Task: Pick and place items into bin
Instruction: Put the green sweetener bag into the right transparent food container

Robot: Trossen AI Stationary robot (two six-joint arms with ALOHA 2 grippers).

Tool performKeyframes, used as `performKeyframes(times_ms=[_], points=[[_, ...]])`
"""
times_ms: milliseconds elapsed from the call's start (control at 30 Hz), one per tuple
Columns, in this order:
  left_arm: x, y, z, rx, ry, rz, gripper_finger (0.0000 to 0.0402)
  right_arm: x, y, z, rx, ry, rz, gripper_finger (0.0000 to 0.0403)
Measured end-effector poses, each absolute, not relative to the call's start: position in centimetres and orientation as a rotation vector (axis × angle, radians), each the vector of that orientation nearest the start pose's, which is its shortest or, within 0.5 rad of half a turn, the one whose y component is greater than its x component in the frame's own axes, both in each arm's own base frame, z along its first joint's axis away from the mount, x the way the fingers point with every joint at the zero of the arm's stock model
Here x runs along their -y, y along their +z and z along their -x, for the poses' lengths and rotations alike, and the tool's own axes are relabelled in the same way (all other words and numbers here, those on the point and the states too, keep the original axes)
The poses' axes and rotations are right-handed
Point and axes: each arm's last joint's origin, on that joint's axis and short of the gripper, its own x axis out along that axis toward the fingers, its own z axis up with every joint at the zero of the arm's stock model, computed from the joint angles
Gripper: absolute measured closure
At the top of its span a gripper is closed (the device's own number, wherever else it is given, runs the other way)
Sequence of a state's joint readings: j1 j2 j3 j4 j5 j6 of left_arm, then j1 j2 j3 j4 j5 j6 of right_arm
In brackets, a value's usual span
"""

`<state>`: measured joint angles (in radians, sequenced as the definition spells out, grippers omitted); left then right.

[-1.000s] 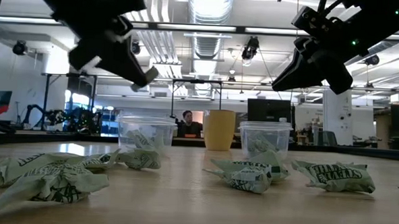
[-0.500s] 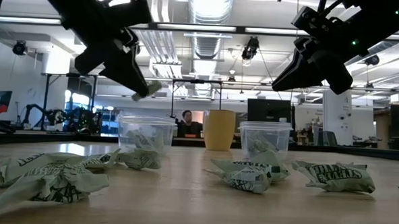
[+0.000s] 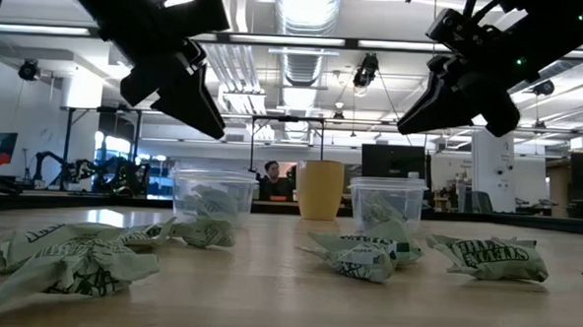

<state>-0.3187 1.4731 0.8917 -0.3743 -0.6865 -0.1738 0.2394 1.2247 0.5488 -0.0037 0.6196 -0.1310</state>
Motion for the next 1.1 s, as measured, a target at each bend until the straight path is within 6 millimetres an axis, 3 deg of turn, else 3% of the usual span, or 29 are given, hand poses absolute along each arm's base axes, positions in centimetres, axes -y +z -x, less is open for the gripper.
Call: performKeyframes(times_ms=[300,433,800,1100], points=[[7.2,20.9,-27.6,-0.802,0.408,-0.299,0.0265,-5.3,18.3,-22.6,-0.692,0.187,0.217,0.0335],[7.2,20.9,-27.6,-0.802,0.407,-0.302,0.0265,-5.8,18.1,-22.5,-0.710,0.328,0.108,0.0335],[7.2,20.9,-27.5,-0.803,0.408,-0.307,0.0265,-8.4,16.1,-23.2,-0.742,0.444,0.100,0.0335],[7.2,20.9,-27.5,-0.803,0.409,-0.307,0.0265,-9.4,14.2,-24.3,-0.745,0.456,0.111,0.0318]])
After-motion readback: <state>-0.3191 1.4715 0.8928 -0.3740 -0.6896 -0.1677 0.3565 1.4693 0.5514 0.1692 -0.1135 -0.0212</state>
